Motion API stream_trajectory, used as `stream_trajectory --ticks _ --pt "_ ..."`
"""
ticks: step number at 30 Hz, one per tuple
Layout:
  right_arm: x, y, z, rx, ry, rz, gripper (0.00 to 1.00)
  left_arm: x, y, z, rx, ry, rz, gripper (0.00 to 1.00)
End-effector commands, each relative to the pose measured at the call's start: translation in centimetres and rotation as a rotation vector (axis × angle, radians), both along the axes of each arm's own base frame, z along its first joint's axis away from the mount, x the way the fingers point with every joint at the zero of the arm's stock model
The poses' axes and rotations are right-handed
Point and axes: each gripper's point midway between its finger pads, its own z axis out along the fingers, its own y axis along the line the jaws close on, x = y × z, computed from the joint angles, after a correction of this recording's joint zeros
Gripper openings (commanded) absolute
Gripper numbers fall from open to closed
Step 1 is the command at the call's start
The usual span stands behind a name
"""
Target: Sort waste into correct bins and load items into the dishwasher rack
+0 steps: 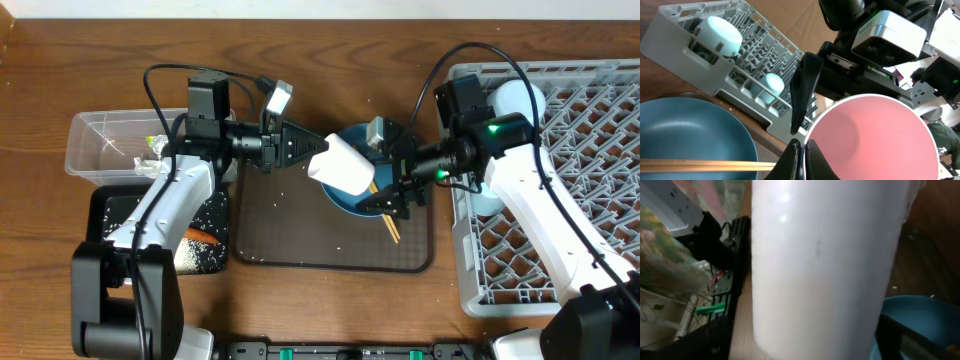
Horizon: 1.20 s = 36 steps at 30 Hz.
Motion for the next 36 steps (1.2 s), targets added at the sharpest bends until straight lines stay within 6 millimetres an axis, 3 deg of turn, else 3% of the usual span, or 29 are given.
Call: stream_trajectory --ticks 1,9,14,16,18,21,25,31,36 --pt "-0.6 0.9 0.4 0.034 -0.007 0.038 0.85 -0.4 0.0 0.1 -0.015 0.005 -0.018 0.06" --pt "-0.7 1.3 0.5 0.037 -0.021 0.05 0.71 -0.4 0.0 0.1 -0.015 0.005 -0.018 0.06" --pt "-0.5 1.2 0.4 0.03 -0.026 0.044 0.5 -0.4 0.0 0.1 -0.015 0.005 -0.017 0.06" --pt "-0.3 1.3 0.5 0.033 -0.022 0.033 0.49 -0.4 0.0 0.1 -0.015 0.005 -0.018 0.06" --pt "0.1 1.5 0.7 0.038 -0.018 0.017 0.53 -0.4 0.0 0.1 -0.015 0.005 -0.018 0.06" --pt "0.5 1.6 0.9 0.043 -0.001 -0.007 0.7 -0.4 0.0 0.1 -0.015 0.005 -0.018 0.07" --pt "0.3 1.6 0.8 0.036 0.029 -0.015 0.86 -0.4 0.0 0.1 -0.015 0.005 -0.017 0.06" --pt "-0.2 1.5 0.7 0.032 0.06 -0.012 0.93 -0.4 0.0 0.1 -0.014 0.005 -0.017 0.06" --pt "-0.1 1.5 0.7 0.033 0.056 -0.012 0.89 -0.4 0.0 0.1 -0.015 0.005 -0.017 0.06"
